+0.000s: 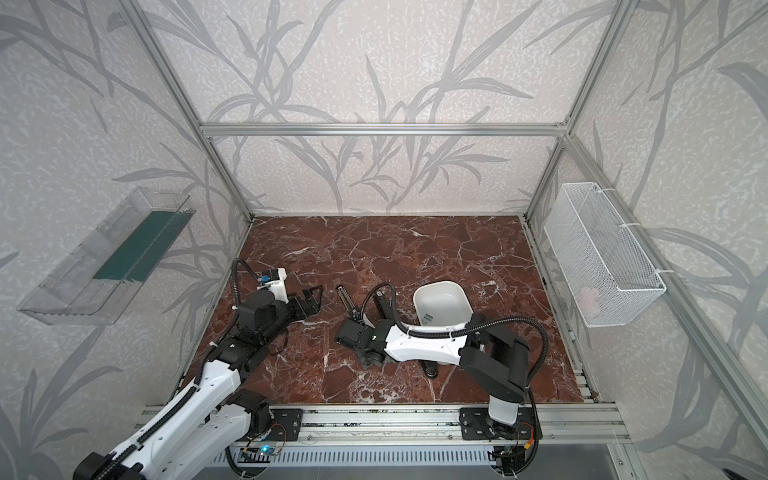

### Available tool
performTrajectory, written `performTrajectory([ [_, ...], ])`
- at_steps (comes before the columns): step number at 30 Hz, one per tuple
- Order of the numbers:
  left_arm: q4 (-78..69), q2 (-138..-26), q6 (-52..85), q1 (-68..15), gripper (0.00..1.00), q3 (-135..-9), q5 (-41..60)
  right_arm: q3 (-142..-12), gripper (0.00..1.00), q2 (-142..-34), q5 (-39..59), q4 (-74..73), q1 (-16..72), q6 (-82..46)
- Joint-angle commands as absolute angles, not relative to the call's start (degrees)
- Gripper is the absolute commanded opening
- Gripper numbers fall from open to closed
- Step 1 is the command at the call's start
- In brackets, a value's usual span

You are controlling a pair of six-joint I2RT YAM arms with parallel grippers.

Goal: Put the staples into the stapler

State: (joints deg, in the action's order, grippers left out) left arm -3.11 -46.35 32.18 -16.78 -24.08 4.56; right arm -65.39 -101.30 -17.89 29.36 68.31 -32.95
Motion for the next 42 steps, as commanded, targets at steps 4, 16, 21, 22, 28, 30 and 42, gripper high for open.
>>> performTrajectory([
  [4, -12.96, -49.54, 41.48, -16.87, 0.99, -18.17, 5.98, -60.73, 0.48, -94.62, -18.06, 25.81, 68.76, -33.11],
  [16, -23.6, -52.96, 48.63, -18.71, 0.9, -10.87, 8.47, -47.77, 0.59, -84.42, -13.2, 11.37, 68.63, -38.8],
  [21, -27.75, -56.63, 49.74, -19.89, 0.9, -10.11, 9.72, -49.79, 0.63, -90.61, -11.91, 10.73, 69.47, -37.49],
  [22, -28.41, -57.52, 49.83, -20.03, 0.9, -10.02, 10.04, -50.68, 0.63, -91.99, -12.96, 11.34, 69.67, -36.95],
  [28, -31.63, -62.25, 49.57, -20.48, 0.9, -10.09, 10.17, -55.19, 0.6, -97.23, -20.53, 16.27, 70.5, -34.14],
  [30, -32.18, -64.64, 49.37, -20.56, 0.9, -10.88, 10.74, -55.64, 0.56, -97.47, -21.3, 16.25, 70.54, -33.43],
  [42, -44.83, -82.69, 52.52, -22.76, 0.86, -15.48, 15.23, -54.15, 0.42, -99.92, -22.12, 16.18, 70.89, -33.07],
])
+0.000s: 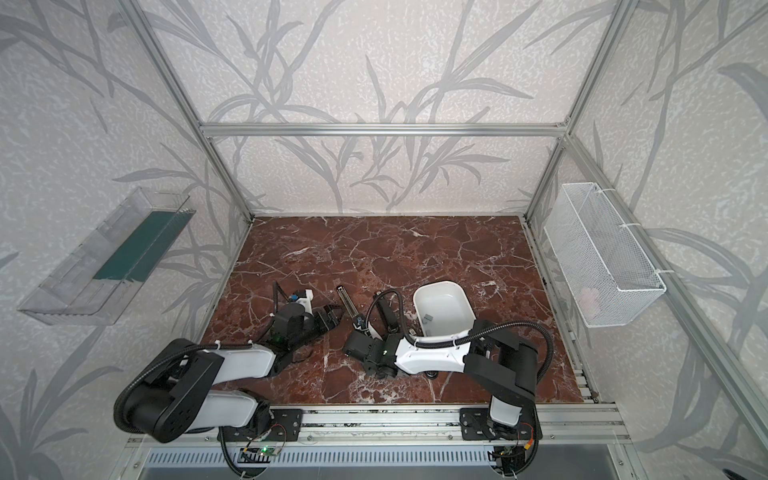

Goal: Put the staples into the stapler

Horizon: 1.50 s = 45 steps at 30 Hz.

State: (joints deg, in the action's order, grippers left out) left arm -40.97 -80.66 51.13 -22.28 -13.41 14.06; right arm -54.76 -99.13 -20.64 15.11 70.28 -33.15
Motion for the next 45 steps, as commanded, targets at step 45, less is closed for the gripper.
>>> performTrajectory([
  [45, -22.9, -84.18, 67.46, -11.89, 0.99, -20.8, 21.5, -45.7, 0.03, -98.14, -18.28, -2.61, 72.6, -31.09],
])
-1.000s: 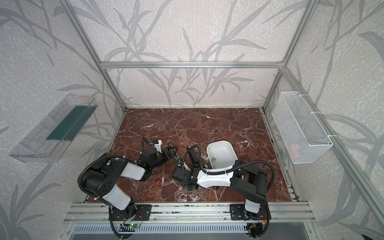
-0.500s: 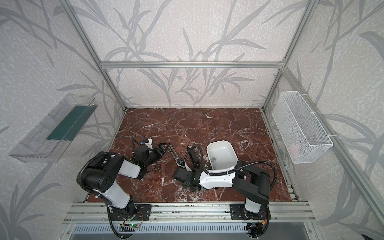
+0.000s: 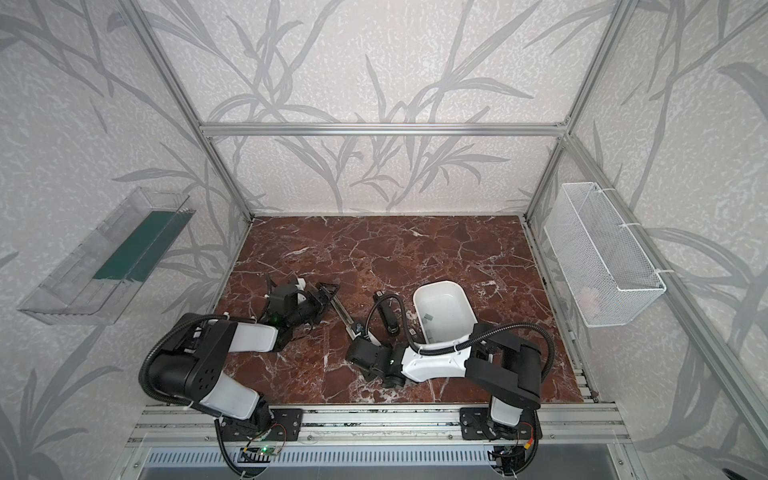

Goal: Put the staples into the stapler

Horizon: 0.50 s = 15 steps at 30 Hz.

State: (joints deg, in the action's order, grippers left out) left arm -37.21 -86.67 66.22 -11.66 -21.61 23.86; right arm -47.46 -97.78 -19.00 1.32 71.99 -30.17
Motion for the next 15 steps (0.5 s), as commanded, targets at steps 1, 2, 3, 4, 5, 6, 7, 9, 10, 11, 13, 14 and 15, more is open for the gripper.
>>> performTrajectory([
  [1, -21.76, -83.17, 67.41, -11.87, 0.99, -20.9, 21.44, -45.04, 0.03, -98.09, -18.21, -3.67, 72.59, -31.49],
  [2, -21.12, -82.65, 67.19, -11.91, 0.99, -21.2, 21.99, -44.22, 0.03, -96.67, -18.11, -4.96, 72.6, -31.91],
  [3, -20.0, -82.52, 67.35, -11.87, 0.99, -21.55, 22.51, -43.57, 0.02, -96.26, -18.02, -6.36, 72.6, -32.29],
  [4, -17.98, -82.52, 67.58, -11.87, 0.99, -22.32, 22.9, -42.89, 0.02, -95.88, -17.61, -7.78, 72.67, -32.43],
  [5, -17.32, -82.6, 67.46, -11.87, 0.99, -22.87, 23.74, -42.64, 0.02, -95.6, -17.2, -8.69, 72.59, -32.46],
  [6, -17.91, -82.85, 67.61, -12.0, 0.99, -22.95, 24.51, -42.63, 0.01, -95.46, -17.07, -9.26, 72.65, -32.37],
  [7, -19.38, -83.09, 68.25, -11.95, 0.99, -22.65, 25.37, -42.9, 0.01, -95.44, -16.9, -9.48, 72.6, -32.18],
  [9, -22.44, -83.59, 68.96, -11.99, 0.99, -22.15, 26.56, -44.16, 0.01, -95.73, -16.21, -8.88, 72.58, -32.07],
  [10, -23.17, -83.86, 68.97, -12.04, 0.99, -22.14, 27.09, -45.25, 0.01, -96.01, -15.45, -8.03, 72.57, -31.75],
  [11, -24.07, -84.33, 69.06, -12.12, 0.99, -22.13, 27.52, -46.36, 0.0, -96.14, -14.96, -6.78, 72.58, -32.0],
  [13, -25.96, -85.42, 69.54, -12.45, 0.99, -21.81, 27.77, -48.0, 0.0, -96.52, -14.44, -4.71, 72.54, -32.9],
  [14, -27.65, -86.28, 70.04, -12.71, 0.99, -21.6, 28.01, -48.53, 0.0, -96.74, -14.09, -4.11, 72.54, -33.39],
  [15, -29.35, -87.3, 70.6, -12.99, 0.99, -21.31, 28.27, -48.96, 0.0, -96.95, -13.82, -3.45, 72.44, -33.99],
])
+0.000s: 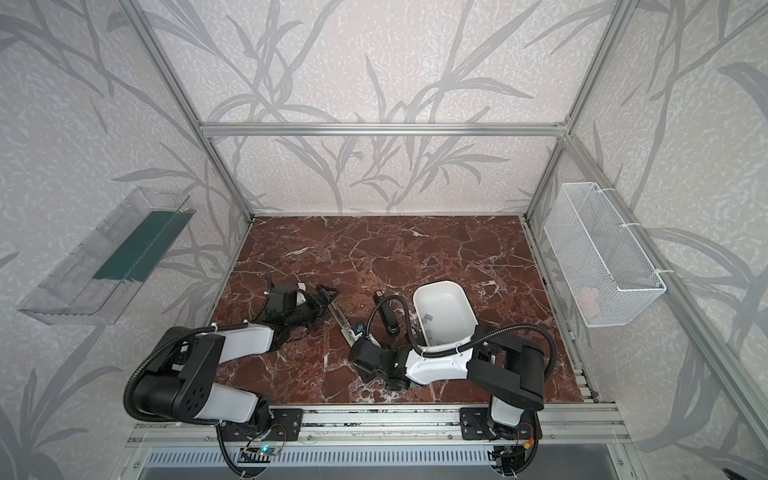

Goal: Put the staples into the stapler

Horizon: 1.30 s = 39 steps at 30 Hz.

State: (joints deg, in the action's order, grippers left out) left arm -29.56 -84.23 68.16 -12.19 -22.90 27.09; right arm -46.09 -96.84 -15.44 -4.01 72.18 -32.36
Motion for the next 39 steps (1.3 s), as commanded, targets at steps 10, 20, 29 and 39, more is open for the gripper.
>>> performTrajectory([
  [10, -40.11, -96.29, 70.97, -13.32, 0.97, -20.35, 27.49, -49.83, 0.0, -97.47, -12.71, -1.5, 72.24, -34.71],
  [20, -29.73, -90.38, 61.1, -13.27, 0.83, -24.63, 22.17, -50.22, 0.0, -99.65, -14.85, 2.1, 72.42, -34.23],
  [29, -23.88, -82.76, 55.13, -17.63, 0.83, -26.81, 19.57, -51.97, 0.0, -101.14, -15.99, 3.6, 73.21, -33.31],
  [39, -30.45, -84.86, 54.34, -20.93, 0.63, -26.19, 19.61, -53.0, 0.0, -101.82, -16.46, 4.57, 74.0, -33.02],
])
